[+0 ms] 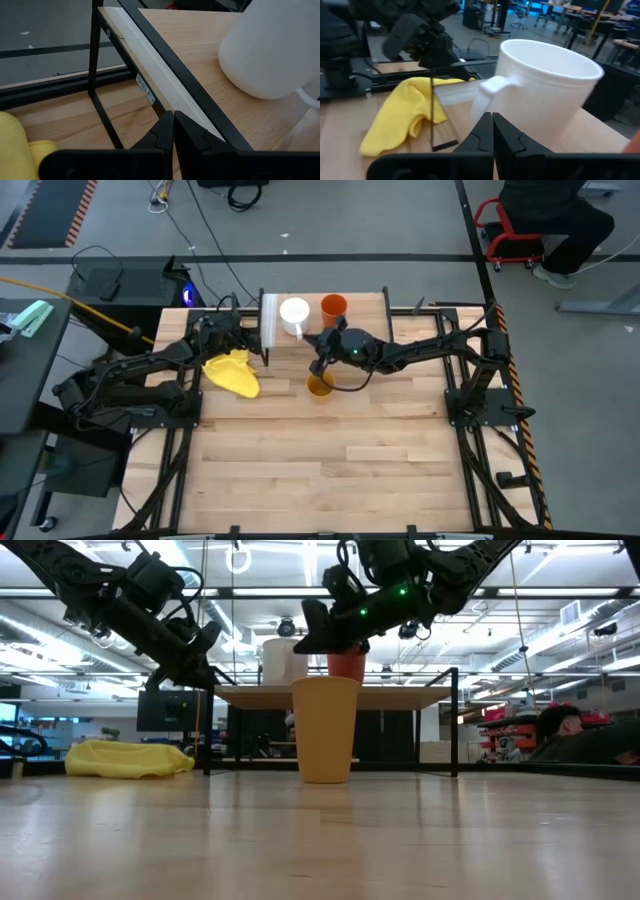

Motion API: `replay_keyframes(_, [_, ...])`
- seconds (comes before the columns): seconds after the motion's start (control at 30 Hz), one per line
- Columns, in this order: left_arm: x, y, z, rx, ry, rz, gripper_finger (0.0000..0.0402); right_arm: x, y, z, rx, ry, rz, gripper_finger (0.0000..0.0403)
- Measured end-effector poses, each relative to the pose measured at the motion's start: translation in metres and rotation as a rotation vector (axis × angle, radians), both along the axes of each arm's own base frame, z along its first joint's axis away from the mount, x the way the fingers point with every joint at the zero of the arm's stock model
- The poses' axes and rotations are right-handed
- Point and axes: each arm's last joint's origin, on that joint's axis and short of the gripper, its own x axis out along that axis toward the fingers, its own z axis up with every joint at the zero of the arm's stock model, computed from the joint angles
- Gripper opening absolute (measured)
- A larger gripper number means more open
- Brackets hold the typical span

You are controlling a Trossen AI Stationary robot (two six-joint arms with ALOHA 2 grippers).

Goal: Stack small to large cups/mugs on shelf
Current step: Adjust the white mug on the shelf, then put the yellow cup on the shelf

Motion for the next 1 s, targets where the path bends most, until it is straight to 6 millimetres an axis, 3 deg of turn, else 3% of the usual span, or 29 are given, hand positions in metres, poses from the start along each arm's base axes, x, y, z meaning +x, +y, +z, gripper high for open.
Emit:
replay_keyframes(0.33, [0.000, 0.000, 0.000, 0.000, 0.000, 0.000, 0.0021, 0.000, -0.003, 0.000, -0.007, 0.005, 0.040, 0.0001])
replay_keyframes(0.53, [0.000, 0.000, 0.000, -0.001, 0.002, -0.001, 0.0015, -0.006, 0.013, 0.008, -0.014, 0.070, 0.040, 0.0001])
replay_keyframes(0.8, [0.000, 0.000, 0.000, -0.003, 0.006, -0.001, 0.0021, -0.037, 0.047, 0.044, -0.071, 0.157, -0.090, 0.0001])
replay_keyframes(1.0, [0.000, 0.000, 0.000, -0.005, 0.006, 0.000, 0.0023, -0.065, 0.033, 0.056, -0.071, 0.265, -0.255, 0.0000])
